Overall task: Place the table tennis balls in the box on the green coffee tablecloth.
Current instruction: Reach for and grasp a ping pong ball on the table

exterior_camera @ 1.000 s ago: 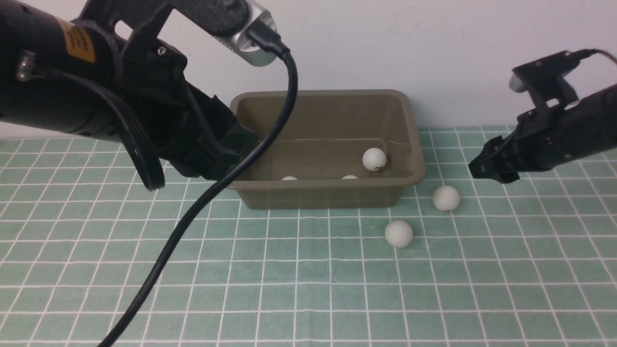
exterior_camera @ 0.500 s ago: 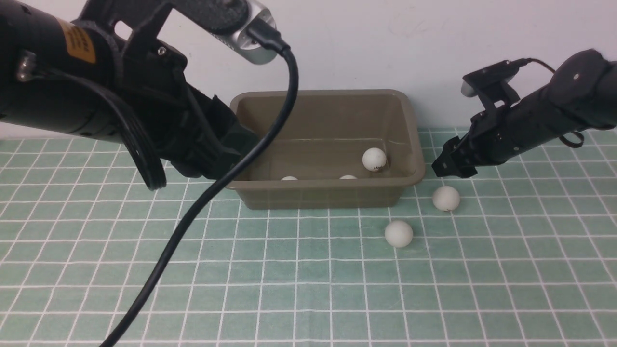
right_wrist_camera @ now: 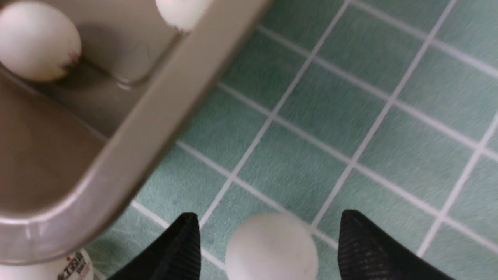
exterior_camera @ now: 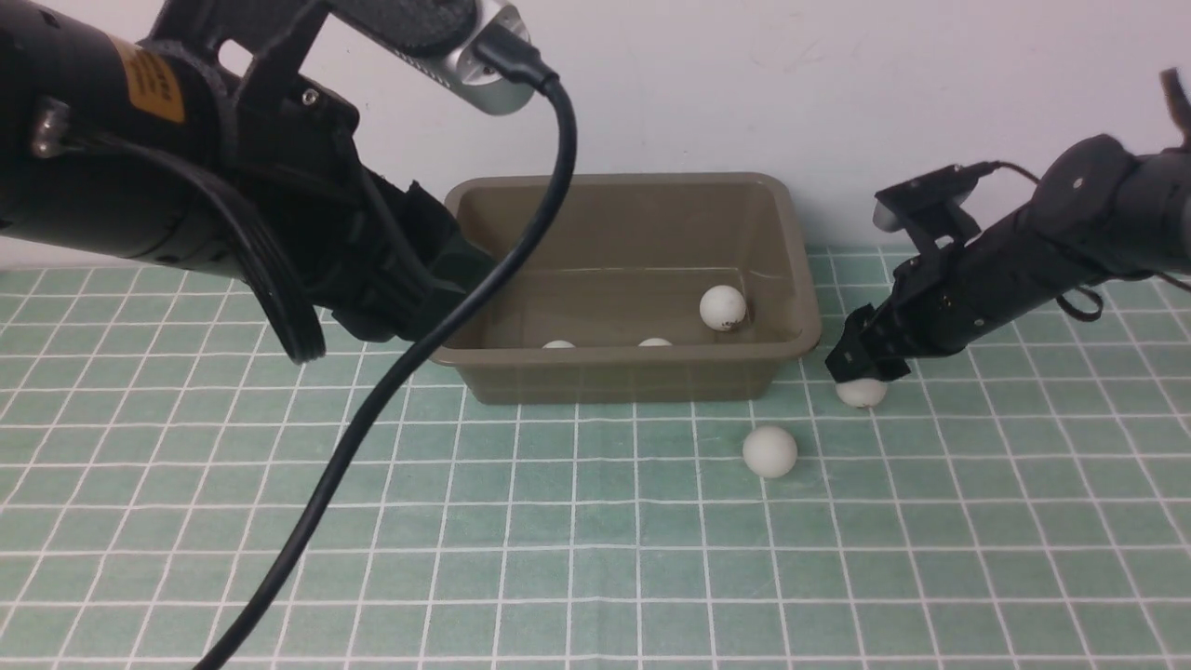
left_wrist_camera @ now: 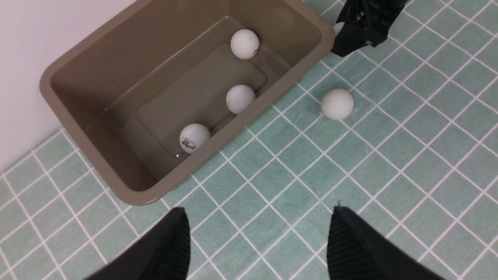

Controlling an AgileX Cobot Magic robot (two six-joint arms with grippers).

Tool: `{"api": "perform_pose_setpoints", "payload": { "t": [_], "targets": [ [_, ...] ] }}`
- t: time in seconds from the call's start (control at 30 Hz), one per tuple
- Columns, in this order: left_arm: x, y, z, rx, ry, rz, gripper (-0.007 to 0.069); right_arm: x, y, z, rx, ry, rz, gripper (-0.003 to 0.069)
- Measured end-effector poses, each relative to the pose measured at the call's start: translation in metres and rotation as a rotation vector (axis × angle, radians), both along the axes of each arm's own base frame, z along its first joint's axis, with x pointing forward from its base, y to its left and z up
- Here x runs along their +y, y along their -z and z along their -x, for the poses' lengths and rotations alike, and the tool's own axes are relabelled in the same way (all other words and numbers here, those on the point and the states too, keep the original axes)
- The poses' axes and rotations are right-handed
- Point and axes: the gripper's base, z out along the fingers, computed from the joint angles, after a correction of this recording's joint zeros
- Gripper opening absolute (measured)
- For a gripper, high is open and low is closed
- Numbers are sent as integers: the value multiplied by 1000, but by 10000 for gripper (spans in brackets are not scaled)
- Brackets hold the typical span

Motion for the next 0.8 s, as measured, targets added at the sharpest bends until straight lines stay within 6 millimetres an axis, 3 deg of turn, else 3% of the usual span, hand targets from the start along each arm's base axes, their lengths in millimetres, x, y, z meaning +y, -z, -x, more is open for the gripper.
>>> {"api": "perform_pose_setpoints", "payload": {
  "t": [0.13, 0.23, 0.43, 0.53, 0.7, 0.8],
  "targets": [
    [0, 0, 0, 1, 0, 0, 426, 0, 3, -1, 5, 15, -3, 360],
    [0, 1, 1, 12, 2, -7, 426, -1, -5, -2, -24, 25, -1, 360],
    [0, 1, 1, 16, 2, -9, 426, 0, -77, -3, -209, 31, -34, 360],
    [0, 1, 1, 16, 2, -9, 426, 14, -109, -4, -270, 11, -138, 360],
    [0, 1, 1, 16, 2, -9, 426, 52, -99, 0, -234, -155, -277, 360],
    [0, 1, 1, 16, 2, -10, 426, 63, -88, 0, -228, -205, -278, 360]
  ]
}}
